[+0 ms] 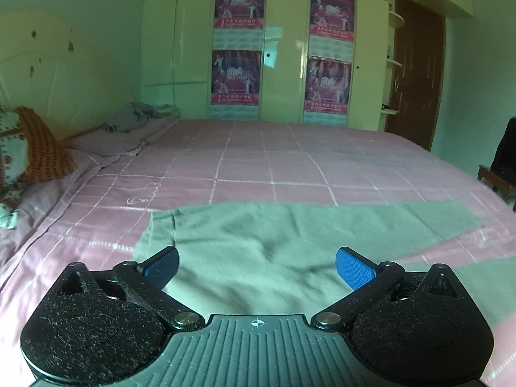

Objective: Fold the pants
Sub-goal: 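Grasp the pant leg cuffs with the left gripper while the right gripper grasps the other cuff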

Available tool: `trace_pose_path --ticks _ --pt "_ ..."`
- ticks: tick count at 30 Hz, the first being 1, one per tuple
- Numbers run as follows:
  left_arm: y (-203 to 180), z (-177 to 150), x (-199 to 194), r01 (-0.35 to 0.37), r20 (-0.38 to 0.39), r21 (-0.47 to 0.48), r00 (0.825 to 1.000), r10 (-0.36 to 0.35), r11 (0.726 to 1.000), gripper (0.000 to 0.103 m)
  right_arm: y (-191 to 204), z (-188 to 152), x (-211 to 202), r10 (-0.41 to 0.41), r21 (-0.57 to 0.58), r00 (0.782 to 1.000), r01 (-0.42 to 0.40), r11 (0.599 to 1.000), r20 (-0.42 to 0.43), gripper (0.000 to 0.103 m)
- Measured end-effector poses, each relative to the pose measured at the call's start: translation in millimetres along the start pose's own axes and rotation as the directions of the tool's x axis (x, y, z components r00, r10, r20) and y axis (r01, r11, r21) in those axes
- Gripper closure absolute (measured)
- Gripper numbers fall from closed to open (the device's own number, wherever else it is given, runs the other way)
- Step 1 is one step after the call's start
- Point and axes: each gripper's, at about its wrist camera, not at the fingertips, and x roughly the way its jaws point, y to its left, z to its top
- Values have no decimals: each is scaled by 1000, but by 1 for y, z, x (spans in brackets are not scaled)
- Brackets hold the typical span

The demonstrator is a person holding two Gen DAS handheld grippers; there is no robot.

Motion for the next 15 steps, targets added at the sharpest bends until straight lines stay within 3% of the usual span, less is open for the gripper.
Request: trace_pose_path --ticks 2,4,7,8,9,10,14,15 --pt "24 14 29 -39 -13 25 999 39 999 8 -2 17 29 17 -36 1000 -16 999 10 3" --pt "50 25 68 -70 -67 40 995 73 997 33 -3 30 63 50 -64 999 -50 997 3 5" --pt "84 30 121 -83 -147 25 985 86 996 35 1 45 119 100 -89 995 -102 991 -28 9" --pt "94 30 139 -82 -179 28 980 86 996 35 4 48 137 114 -95 993 -118 989 -41 19" --pt "102 29 158 -94 -202 28 975 98 995 32 7 51 159 131 -109 990 -136 985 -59 54" --pt "110 27 173 -103 -218 26 970 107 994 24 12 52 179 145 -119 986 -155 981 -85 65" --pt "141 22 228 -121 -264 44 956 129 992 22 31 46 264 199 -150 962 -228 962 -184 43" --pt "146 21 240 -127 -273 47 952 135 991 22 37 43 286 198 -172 958 -236 956 -209 44"
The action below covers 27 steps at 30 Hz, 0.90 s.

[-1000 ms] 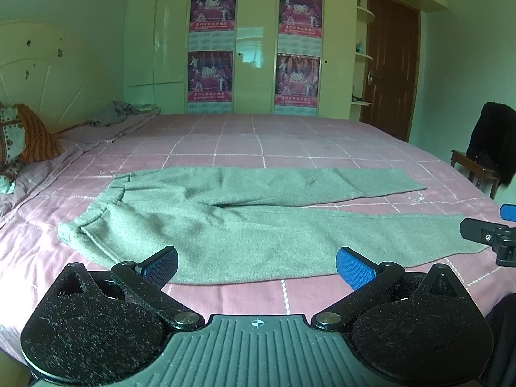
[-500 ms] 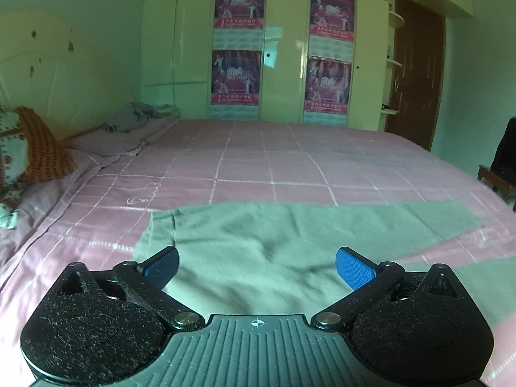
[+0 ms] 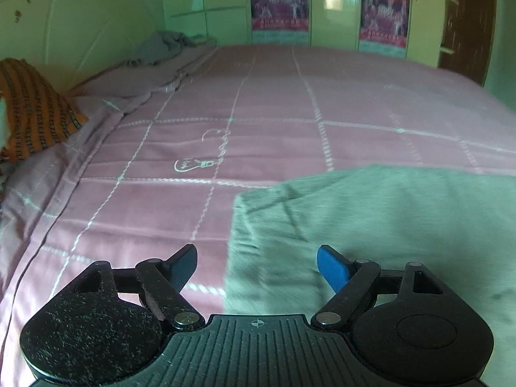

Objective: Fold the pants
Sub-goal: 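Grasp the pant leg cuffs with the left gripper while the right gripper grasps the other cuff, then lift the cuffs and fold the legs over toward the waistband with both grippers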

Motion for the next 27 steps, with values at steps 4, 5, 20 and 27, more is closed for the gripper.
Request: trace_pose_path --ticks 4,5,20,27 --pt "13 10 40 43 -28 -9 999 -43 999 22 -2 4 71 42 -52 994 -47 998 -103 47" --pt "17 12 50 64 -38 -23 997 -65 998 21 -4 2 85 47 -60 992 -54 997 -121 47" --pt "11 33 124 211 -108 11 972 -209 977 29 -17 -8 177 141 -184 933 -210 960 -332 47" --pt "-8 39 106 203 -51 31 978 -202 979 85 6 2 176 90 -231 934 -178 956 -346 98"
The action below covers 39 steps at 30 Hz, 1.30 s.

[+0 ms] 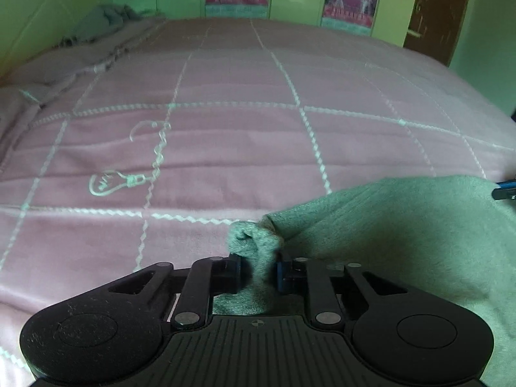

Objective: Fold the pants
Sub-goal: 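Lift the cuffs and fold the legs over toward the waistband with both grippers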

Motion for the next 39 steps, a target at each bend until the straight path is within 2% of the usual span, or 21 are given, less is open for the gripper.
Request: trace_pose_path --ticks 2,4,6,9,11,15,17,20,21,22,24,26,29,32,34,36,37,39 --pt "-2 -4 -27 9 83 9 996 -10 1000 85 7 -1 -21 -31 12 998 30 999 49 99" --pt "-4 -10 -64 35 184 26 982 -39 999 85 15 -4 -57 -54 22 990 51 998 134 99" --pt "-7 -21 -103 49 263 49 963 -60 998 85 34 -8 -96 -91 -27 974 99 995 206 99" --pt "-13 -48 -155 65 325 83 942 -88 994 85 64 -22 -156 -106 -102 952 141 985 287 99" --pt "-21 -72 -178 58 325 125 941 -96 990 85 86 -38 -189 -98 -134 945 146 980 313 99" --pt "-45 -131 -198 2 276 178 960 -52 984 82 131 -78 -223 -113 -125 944 159 979 310 99" --pt "-47 -159 -199 -19 236 124 972 -11 992 73 149 -94 -218 -111 -45 952 129 991 284 96" --pt "-45 -186 -212 -32 233 16 972 28 999 50 170 -122 -188 -100 67 985 91 994 142 88" --pt "-44 -192 -219 -49 229 -8 972 49 999 40 169 -127 -181 -92 114 991 80 990 98 86" --pt "-44 -201 -228 -56 224 -21 973 60 998 35 168 -132 -184 -93 173 992 76 982 90 84" --pt "-37 -213 -240 -64 195 -65 978 76 996 35 162 -137 -201 -91 278 987 51 959 131 62" --pt "-29 -226 -250 -69 177 -136 980 93 988 35 154 -141 -215 -90 358 984 30 933 151 59" --pt "-21 -252 -266 6 191 -311 980 57 950 35 140 -156 -227 -68 474 982 -24 880 176 58" --pt "-21 -267 -273 106 240 -451 971 6 886 35 129 -169 -221 -44 584 980 -78 808 191 58" --pt "-22 -275 -272 199 293 -536 955 -40 821 35 125 -179 -215 -30 644 979 -108 757 200 57" --pt "-22 -280 -262 292 339 -611 936 -90 735 35 116 -185 -205 -8 698 978 -142 701 207 56" --pt "-22 -280 -252 322 350 -634 930 -110 703 35 117 -190 -199 1 722 978 -155 674 210 56" --pt "-26 -277 -233 344 346 -671 929 -133 657 35 107 -201 -187 20 792 974 -195 578 225 57"
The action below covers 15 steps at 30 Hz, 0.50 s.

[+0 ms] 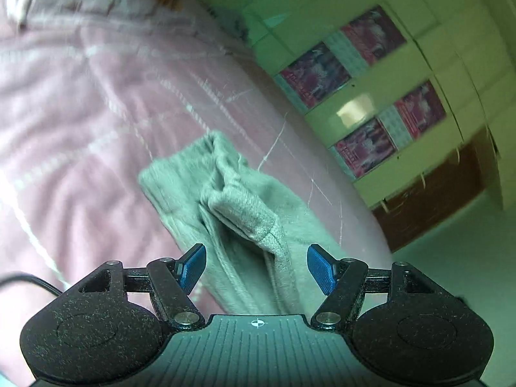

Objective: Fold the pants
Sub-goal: 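Lift the cuffs and fold the legs over toward the waistband with both grippers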

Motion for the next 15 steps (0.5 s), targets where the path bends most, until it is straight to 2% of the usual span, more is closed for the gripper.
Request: trace_pose_path --ticks 2,6,8,9,10,11,13,15 --pt "2 1 13 19 -11 -31 1000 -19 999 35 -12 -5 0 39 104 999 -40 994 14 57" --pt "5 10 38 -30 -13 -40 999 29 999 35 -32 -4 10 82 236 996 -90 968 46 62" --pt "5 19 51 -73 -22 -26 997 72 997 58 -38 -1 18 80 264 995 -91 960 52 69" --pt "5 24 58 -86 -31 -17 996 85 996 72 -40 0 21 74 267 996 -84 960 50 79" --pt "5 30 62 -83 -32 -14 996 83 996 77 -40 2 24 62 267 997 -72 961 45 87" --pt "3 36 61 -65 -28 -12 997 65 998 78 -41 3 27 40 263 998 -48 963 38 98" --pt "-3 54 53 -19 -1 2 1000 19 1000 79 -39 5 25 44 242 998 -54 969 45 99" --pt "-10 70 40 17 23 37 1000 -18 999 79 -22 7 0 70 180 993 -87 980 98 99"
